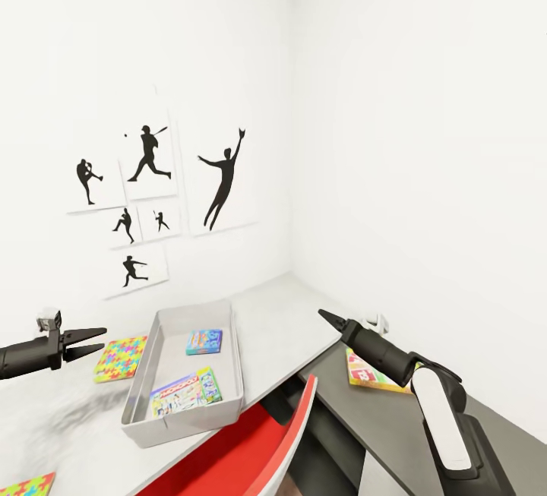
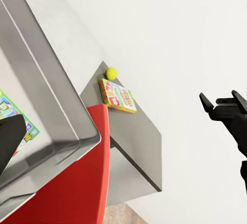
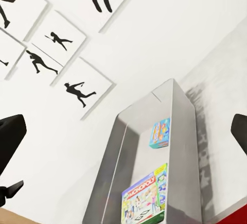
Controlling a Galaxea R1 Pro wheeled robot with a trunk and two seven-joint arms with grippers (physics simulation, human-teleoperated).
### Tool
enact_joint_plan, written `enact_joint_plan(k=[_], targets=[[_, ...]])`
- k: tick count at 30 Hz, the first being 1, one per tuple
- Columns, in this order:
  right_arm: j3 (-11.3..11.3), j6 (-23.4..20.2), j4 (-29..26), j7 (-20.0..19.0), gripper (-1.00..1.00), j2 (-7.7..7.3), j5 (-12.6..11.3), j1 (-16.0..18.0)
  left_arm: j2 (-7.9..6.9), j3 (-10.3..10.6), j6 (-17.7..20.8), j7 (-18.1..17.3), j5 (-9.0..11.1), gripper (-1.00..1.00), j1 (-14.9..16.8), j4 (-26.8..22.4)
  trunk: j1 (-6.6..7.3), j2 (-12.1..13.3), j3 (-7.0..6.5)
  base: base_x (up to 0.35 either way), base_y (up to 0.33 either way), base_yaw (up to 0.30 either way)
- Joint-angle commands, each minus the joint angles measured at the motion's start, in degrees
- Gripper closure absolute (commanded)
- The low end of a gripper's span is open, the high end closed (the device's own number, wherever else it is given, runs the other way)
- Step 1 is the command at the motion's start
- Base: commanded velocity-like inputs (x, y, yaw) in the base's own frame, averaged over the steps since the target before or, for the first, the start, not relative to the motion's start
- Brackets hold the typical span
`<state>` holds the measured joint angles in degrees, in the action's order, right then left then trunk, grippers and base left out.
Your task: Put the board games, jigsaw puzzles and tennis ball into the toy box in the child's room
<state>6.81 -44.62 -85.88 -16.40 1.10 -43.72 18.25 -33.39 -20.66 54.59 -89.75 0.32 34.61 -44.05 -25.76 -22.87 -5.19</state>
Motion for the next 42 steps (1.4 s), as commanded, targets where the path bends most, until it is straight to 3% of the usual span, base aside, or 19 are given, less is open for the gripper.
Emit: enact_joint_plan(k=[1, 42], targets=[[0.19, -0.2, -0.01, -0.25, -1.0, 0.12, 0.27, 0.03, -0.01, -0.03, 0.61, -0.25, -0.07, -1.0, 0.01, 0.0, -0.02, -0.04, 0.02, 0.0, 0.0, 0.0], [0.22, 0.95, -0.01, -0.21, -1.0, 0.13, 0.11, 0.05, 0.05, -0.01, 0.62, -0.25, -0.33, -1.0, 0.01, 0.02, -0.02, -0.04, -0.22, -0.023, 0.0, 0.018]])
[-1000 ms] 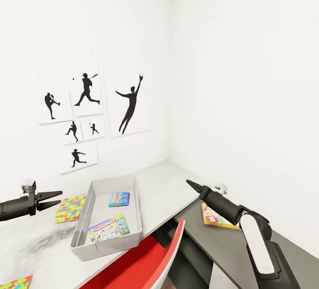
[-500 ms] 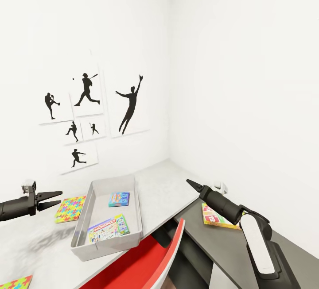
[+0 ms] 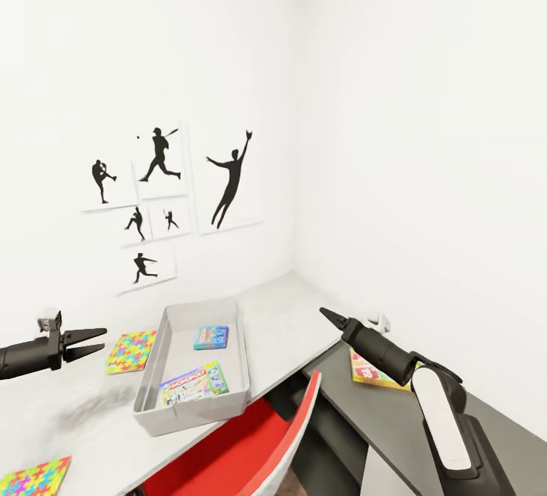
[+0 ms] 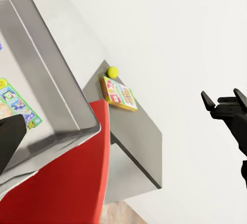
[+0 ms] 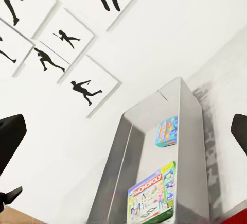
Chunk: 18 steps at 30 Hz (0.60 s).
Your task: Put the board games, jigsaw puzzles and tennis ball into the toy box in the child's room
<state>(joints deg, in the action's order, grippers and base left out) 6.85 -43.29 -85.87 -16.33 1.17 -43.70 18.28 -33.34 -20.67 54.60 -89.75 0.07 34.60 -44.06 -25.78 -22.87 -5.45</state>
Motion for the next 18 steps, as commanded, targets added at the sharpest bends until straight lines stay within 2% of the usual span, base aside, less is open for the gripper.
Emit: enact_joint_plan(k=[1, 18], targets=[[0.18, -0.39, -0.01, -0.29, -1.0, 0.06, 0.06, 0.03, 0.01, 0.01, 0.6, -0.25, -0.04, -1.0, 0.03, 0.03, 0.0, -0.05, -0.03, -0.2, 0.0, 0.188], [0.18, -0.39, 0.08, -0.28, -1.0, 0.06, 0.08, 0.03, 0.02, 0.01, 0.59, -0.25, 0.1, -1.0, 0.03, 0.03, 0.0, -0.05, -0.39, -0.026, 0.0, 0.248]])
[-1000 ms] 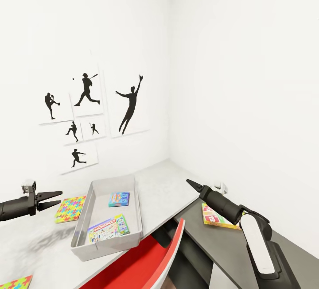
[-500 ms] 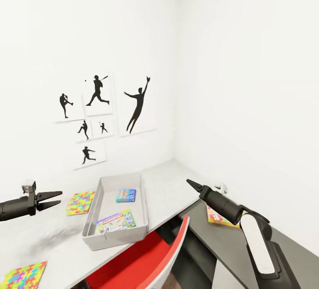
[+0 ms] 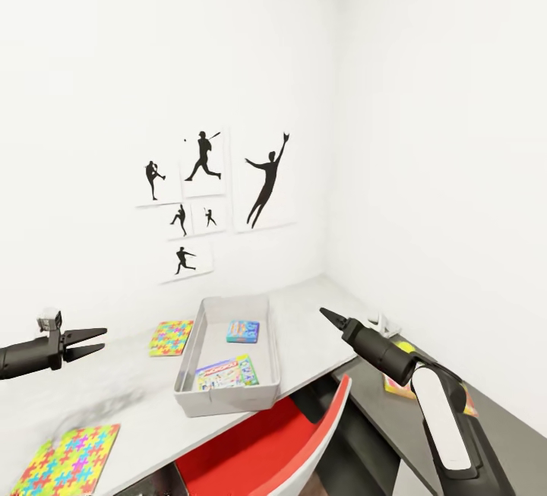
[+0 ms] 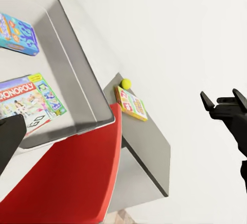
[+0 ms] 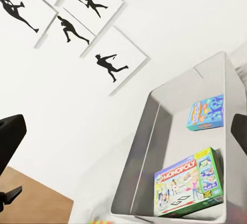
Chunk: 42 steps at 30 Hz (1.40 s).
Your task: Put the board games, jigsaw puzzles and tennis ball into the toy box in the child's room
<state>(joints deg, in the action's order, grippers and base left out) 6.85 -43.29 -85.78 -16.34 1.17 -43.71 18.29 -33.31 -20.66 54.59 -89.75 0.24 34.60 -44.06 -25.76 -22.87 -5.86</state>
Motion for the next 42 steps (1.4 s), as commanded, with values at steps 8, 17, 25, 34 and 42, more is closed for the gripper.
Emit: enact_joint_plan(k=[8, 17, 25, 34, 42], targets=[[0.18, -0.39, -0.23, -0.21, -1.0, 0.06, 0.07, 0.03, -0.08, -0.07, 0.61, -0.25, 0.02, -1.0, 0.03, 0.03, -0.02, -0.05, 0.03, 0.0, 0.0, 0.035], [0.18, -0.37, -0.44, -0.27, -1.0, 0.07, 0.06, 0.02, -0.05, -0.08, 0.61, -0.25, -0.04, -1.0, 0.03, 0.11, -0.02, -0.05, 0.03, -0.077, 0.015, 0.001], [0.17, -0.39, -0.44, -0.27, -1.0, 0.09, 0.19, 0.0, -0.01, -0.08, 0.61, -0.25, 0.0, -1.0, 0.03, 0.12, -0.02, -0.05, 0.03, -0.065, 0.021, 0.0], [0.17, -0.39, -0.53, -0.27, -1.0, 0.09, 0.14, 0.0, -0.02, -0.1, 0.61, -0.25, -0.06, -1.0, 0.03, 0.12, -0.02, -0.05, 0.03, -0.091, 0.019, 0.0], [-0.18, -0.33, -0.61, 0.32, -1.0, 0.22, 0.54, 0.01, -0.02, -0.15, 0.61, -0.25, -0.06, -1.0, 0.03, 0.12, -0.02, -0.05, 0.03, -0.24, 0.087, 0.111]])
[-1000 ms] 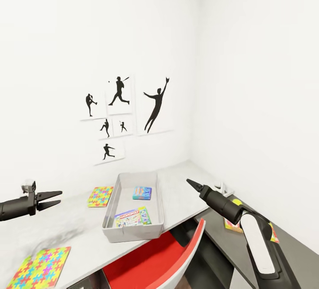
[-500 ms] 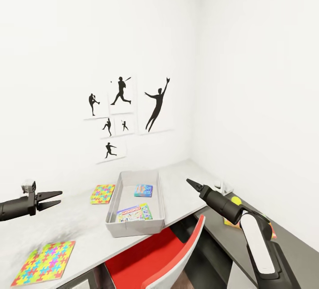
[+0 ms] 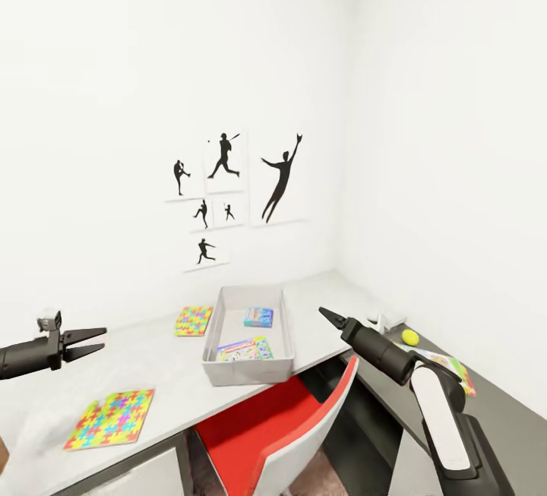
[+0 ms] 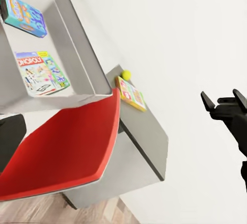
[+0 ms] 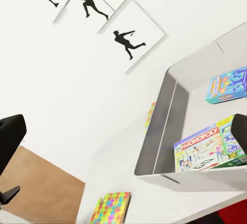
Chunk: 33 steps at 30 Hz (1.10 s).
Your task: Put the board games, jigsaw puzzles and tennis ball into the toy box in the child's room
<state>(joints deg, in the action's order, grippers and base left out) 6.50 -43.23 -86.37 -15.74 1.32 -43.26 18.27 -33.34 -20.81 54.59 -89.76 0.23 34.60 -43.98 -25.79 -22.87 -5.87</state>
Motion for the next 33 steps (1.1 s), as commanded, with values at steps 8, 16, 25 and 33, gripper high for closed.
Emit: enact_joint_plan(k=[8, 16, 25, 33], targets=[[-0.09, -0.37, 0.01, -0.17, -1.0, 0.08, 0.23, 0.01, -0.04, 0.01, 0.61, -0.24, -0.05, -1.0, 0.03, 0.03, 0.0, -0.05, 0.03, -0.226, 0.067, 0.271], [-0.24, -0.32, 0.17, -0.14, -1.0, 0.08, 0.28, 0.01, 0.0, 0.02, 0.61, -0.24, -0.05, -1.0, 0.03, 0.05, 0.0, -0.05, 0.03, -0.048, 0.009, 0.285], [-0.26, -0.28, 0.2, -0.15, -1.0, 0.09, 0.28, 0.03, 0.01, -0.02, 0.61, -0.24, -0.03, -1.0, 0.03, 0.12, 0.0, -0.05, 0.03, -0.06, 0.038, 0.286], [-0.17, -0.28, 0.17, -0.18, -1.0, 0.08, 0.28, 0.03, -0.01, -0.02, 0.61, -0.24, -0.05, -1.0, 0.03, 0.12, 0.0, -0.05, 0.09, -0.141, 0.164, 0.26]])
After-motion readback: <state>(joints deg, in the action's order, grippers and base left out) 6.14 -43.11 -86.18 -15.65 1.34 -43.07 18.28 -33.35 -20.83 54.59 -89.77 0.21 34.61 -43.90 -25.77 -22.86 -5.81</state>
